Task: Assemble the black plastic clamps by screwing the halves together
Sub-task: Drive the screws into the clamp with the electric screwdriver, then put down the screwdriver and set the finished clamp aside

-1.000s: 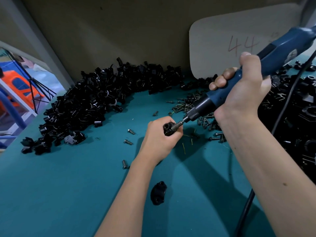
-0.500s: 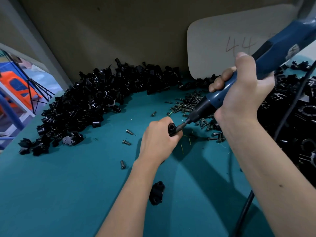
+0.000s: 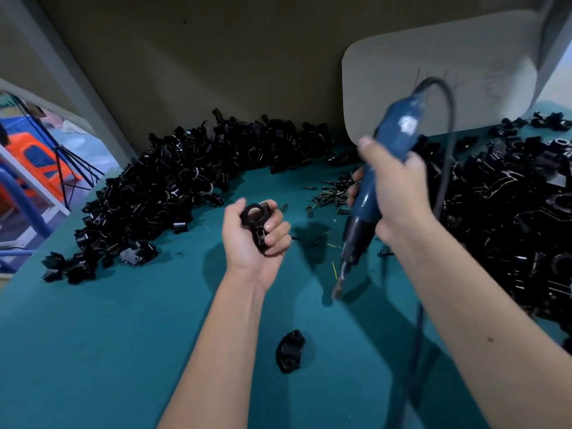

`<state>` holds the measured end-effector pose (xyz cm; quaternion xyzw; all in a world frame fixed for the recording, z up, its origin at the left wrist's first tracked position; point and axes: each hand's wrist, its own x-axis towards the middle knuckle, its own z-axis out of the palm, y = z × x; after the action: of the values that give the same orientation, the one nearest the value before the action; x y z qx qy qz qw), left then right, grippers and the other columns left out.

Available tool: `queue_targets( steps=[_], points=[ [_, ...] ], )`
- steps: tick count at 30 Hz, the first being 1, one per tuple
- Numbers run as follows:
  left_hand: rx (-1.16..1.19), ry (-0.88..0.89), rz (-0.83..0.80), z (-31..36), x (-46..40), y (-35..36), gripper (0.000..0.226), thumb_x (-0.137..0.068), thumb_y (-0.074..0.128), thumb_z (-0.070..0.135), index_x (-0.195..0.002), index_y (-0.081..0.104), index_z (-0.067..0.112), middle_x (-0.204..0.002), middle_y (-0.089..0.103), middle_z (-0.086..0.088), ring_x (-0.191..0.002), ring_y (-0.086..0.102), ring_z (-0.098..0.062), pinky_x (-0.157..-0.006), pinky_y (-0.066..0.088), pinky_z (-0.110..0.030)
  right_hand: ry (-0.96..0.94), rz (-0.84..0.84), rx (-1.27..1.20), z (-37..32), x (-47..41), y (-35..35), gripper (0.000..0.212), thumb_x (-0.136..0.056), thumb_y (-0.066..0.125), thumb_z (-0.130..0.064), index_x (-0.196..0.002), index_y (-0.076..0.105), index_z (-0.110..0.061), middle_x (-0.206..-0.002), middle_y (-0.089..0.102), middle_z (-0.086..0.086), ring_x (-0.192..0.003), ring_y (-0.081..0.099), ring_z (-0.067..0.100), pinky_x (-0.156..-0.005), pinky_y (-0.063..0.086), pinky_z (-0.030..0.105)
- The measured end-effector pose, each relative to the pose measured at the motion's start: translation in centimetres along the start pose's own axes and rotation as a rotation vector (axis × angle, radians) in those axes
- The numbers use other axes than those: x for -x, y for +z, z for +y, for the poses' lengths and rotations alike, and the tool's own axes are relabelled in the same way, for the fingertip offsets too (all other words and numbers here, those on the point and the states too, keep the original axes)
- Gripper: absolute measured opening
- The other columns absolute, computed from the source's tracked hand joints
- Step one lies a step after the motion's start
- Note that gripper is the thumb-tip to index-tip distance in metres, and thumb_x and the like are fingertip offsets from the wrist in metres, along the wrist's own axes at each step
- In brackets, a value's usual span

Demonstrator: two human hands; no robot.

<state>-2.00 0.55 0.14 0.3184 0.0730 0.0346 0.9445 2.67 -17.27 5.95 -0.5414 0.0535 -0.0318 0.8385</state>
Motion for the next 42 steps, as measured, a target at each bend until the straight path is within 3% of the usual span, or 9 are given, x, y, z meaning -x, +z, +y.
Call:
queue_targets(
  steps=[6, 10, 17, 23, 27, 30, 32, 37, 42],
  points=[
    [0.124, -0.041, 0.027, 0.7, 0.2, -0.2, 0.039, -0.097, 0.033, 0.041, -0.069, 0.044, 0.016, -0.059, 0.031, 0.004, -0.036, 0.023, -0.006, -0.028, 0.017, -0.021, -0.187, -0.075, 0.968, 4.7, 0.4, 0.8, 0.042, -0.077, 0.083, -0.028, -0.102, 0.054, -0.013, -0.091, 0.063, 0.002, -0.069, 0.060, 0.011, -0.053, 0.044, 0.019],
    [0.074, -0.039, 0.057, 0.5, 0.0, -0.3, 0.044, -0.097, 0.034, 0.041, -0.062, 0.043, 0.016, -0.062, 0.036, 0.001, -0.038, 0.023, -0.007, -0.028, 0.018, -0.021, -0.288, -0.147, 1.282, 6.0, 0.9, 0.8, 0.041, -0.074, 0.081, -0.031, -0.096, 0.054, -0.009, -0.088, 0.059, 0.004, -0.082, 0.059, 0.027, -0.066, 0.040, 0.031],
    [-0.123, 0.036, 0.106, -0.3, 0.5, 1.1, 0.037, -0.100, 0.034, 0.039, -0.076, 0.044, 0.013, -0.076, 0.050, -0.007, -0.045, 0.026, -0.011, -0.035, 0.014, -0.021, -0.488, -0.101, 1.270, 5.6, 1.1, 0.4, 0.049, -0.085, 0.077, -0.049, -0.113, 0.057, -0.014, -0.113, 0.055, 0.007, -0.103, 0.056, 0.027, -0.084, 0.044, 0.035],
    [-0.377, 0.067, 0.066, -1.8, 1.3, 3.9, 0.048, -0.103, 0.032, 0.043, -0.076, 0.063, 0.019, -0.074, 0.061, -0.004, -0.049, 0.041, -0.011, -0.036, 0.019, -0.018, -0.558, -0.530, 0.898, 2.3, 1.8, 0.8, 0.019, -0.092, 0.077, -0.035, -0.106, 0.074, -0.022, -0.087, 0.070, -0.005, -0.077, 0.066, 0.011, -0.076, 0.051, 0.028],
    [-0.691, 0.092, 0.108, -3.4, 1.1, 5.5, 0.053, -0.105, 0.034, 0.058, -0.105, 0.065, 0.015, -0.088, 0.062, -0.007, -0.061, 0.055, -0.014, -0.045, 0.043, -0.027, -0.496, -0.479, 0.838, 0.1, 0.7, -1.9, 0.016, -0.087, 0.083, -0.026, -0.097, 0.074, -0.018, -0.084, 0.071, -0.001, -0.078, 0.066, 0.017, -0.078, 0.054, 0.033],
    [-0.975, 0.295, 0.139, -5.3, 0.4, 8.1, 0.039, -0.093, 0.043, 0.060, -0.090, 0.058, 0.024, -0.089, 0.060, 0.000, -0.082, 0.058, -0.018, -0.083, 0.054, -0.055, -0.441, -0.389, 0.846, -2.6, -0.5, -4.5, 0.019, -0.085, 0.086, -0.026, -0.094, 0.071, -0.017, -0.083, 0.071, -0.001, -0.072, 0.066, 0.018, -0.074, 0.057, 0.034],
    [-1.065, 0.385, 0.079, -7.1, -0.1, 10.4, 0.034, -0.091, 0.044, 0.054, -0.092, 0.058, 0.023, -0.086, 0.059, 0.005, -0.085, 0.058, -0.021, -0.089, 0.053, -0.064, -0.364, -0.301, 0.836, -4.8, -1.5, -6.4, 0.019, -0.084, 0.087, -0.025, -0.092, 0.071, -0.018, -0.075, 0.070, 0.000, -0.062, 0.065, 0.015, -0.064, 0.058, 0.036],
    [-1.183, 0.506, -0.102, -12.6, -1.0, 15.5, 0.026, -0.097, 0.049, 0.038, -0.108, 0.067, 0.021, -0.099, 0.064, 0.005, -0.091, 0.060, -0.011, -0.085, 0.049, -0.035, -0.271, 0.028, 1.248, -10.6, -4.6, -11.3, 0.016, -0.076, 0.086, -0.023, -0.081, 0.073, -0.016, -0.073, 0.071, 0.001, -0.071, 0.067, 0.019, -0.063, 0.048, 0.028],
    [-1.612, 0.549, -0.330, -16.0, -1.1, 18.0, 0.024, -0.102, 0.050, 0.023, -0.090, 0.066, 0.010, -0.100, 0.061, -0.011, -0.097, 0.055, -0.033, -0.087, 0.047, -0.045, -0.227, 0.186, 1.674, -12.4, -6.3, -13.5, 0.014, -0.081, 0.072, -0.020, -0.094, 0.072, -0.015, -0.096, 0.069, 0.012, -0.093, 0.064, 0.036, -0.079, 0.055, 0.038]
  ],
)
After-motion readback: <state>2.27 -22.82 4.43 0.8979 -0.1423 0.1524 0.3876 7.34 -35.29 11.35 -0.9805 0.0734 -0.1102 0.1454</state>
